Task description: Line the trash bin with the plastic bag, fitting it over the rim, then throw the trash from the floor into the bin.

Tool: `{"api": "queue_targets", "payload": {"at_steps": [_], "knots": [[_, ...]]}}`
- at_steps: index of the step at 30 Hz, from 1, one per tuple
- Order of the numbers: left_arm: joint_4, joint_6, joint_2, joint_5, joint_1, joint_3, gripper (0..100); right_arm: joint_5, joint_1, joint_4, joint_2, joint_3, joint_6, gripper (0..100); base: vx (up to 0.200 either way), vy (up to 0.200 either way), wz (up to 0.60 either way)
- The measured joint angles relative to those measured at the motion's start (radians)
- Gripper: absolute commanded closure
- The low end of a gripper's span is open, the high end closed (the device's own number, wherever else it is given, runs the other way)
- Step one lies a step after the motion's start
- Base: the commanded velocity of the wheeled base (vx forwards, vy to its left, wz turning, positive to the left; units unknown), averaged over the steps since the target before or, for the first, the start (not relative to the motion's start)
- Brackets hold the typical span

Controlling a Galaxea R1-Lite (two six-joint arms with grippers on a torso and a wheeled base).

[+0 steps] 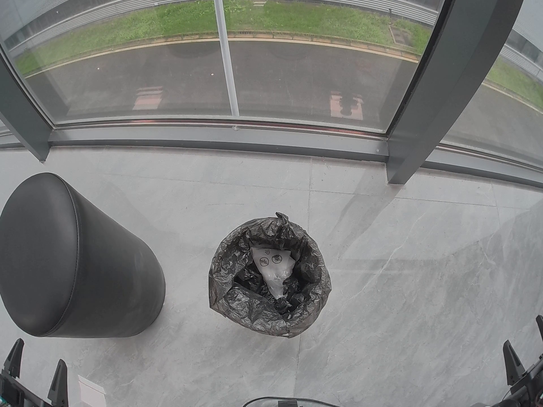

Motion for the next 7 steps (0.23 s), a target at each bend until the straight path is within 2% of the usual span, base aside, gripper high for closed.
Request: {"api": "queue_targets", "payload": {"at_steps": [7], "knots": [[0.0, 0.0, 0.0, 0.0, 0.0, 0.0, 0, 0.0, 0.001, 0.0, 0.0, 0.0, 0.001, 0, 0.0, 0.0, 0.0]]}}
